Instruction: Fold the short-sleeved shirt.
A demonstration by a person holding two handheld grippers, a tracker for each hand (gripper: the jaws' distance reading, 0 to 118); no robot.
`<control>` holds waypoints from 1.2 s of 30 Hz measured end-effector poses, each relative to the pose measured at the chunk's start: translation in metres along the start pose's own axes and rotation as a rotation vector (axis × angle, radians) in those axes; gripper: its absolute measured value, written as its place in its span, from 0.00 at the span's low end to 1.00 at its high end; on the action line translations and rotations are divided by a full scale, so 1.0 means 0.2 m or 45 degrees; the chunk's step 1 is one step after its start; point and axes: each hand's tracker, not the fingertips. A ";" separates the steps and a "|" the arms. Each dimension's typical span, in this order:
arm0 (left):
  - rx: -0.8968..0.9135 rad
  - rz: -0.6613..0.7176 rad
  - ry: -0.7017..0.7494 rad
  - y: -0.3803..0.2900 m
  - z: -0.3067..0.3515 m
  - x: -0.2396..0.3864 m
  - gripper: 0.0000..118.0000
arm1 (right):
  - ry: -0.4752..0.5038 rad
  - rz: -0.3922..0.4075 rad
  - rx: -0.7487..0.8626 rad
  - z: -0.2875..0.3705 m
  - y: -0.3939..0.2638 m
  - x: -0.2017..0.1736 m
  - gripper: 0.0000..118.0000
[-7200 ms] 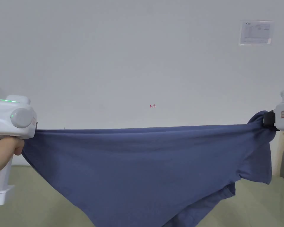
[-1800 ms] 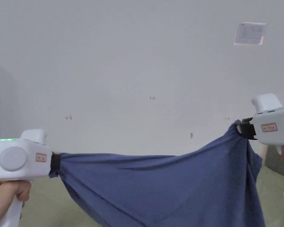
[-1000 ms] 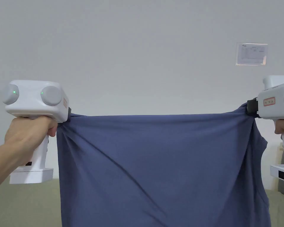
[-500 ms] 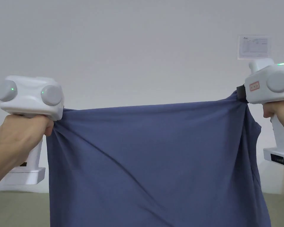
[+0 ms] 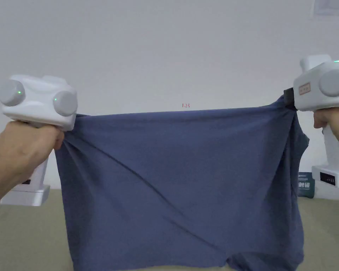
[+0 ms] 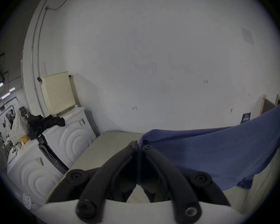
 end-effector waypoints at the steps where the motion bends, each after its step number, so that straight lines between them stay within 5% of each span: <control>1: -0.002 -0.005 0.001 -0.03 -0.03 0.02 0.01 | -0.001 0.005 -0.027 -0.03 -0.05 -0.01 0.01; 11: -0.161 -0.103 -0.137 -0.62 -0.02 0.10 0.01 | 0.122 -0.085 -0.282 0.13 -0.81 0.06 0.01; 15: -0.280 -0.008 -0.225 -0.98 0.19 -0.03 0.01 | 0.177 -0.103 -0.385 0.48 -1.17 0.11 0.01; 25: -0.594 -0.115 -0.316 -1.96 0.80 -0.40 0.01 | 0.298 -0.045 -0.701 1.34 -2.05 0.09 0.01; 31: -0.648 -0.097 -0.359 -2.29 1.18 -0.54 0.01 | 0.300 -0.173 -0.766 1.72 -2.30 0.13 0.01; 36: -0.645 -0.066 -0.368 -2.39 1.36 -0.64 0.01 | 0.318 -0.165 -0.792 1.93 -2.36 0.16 0.01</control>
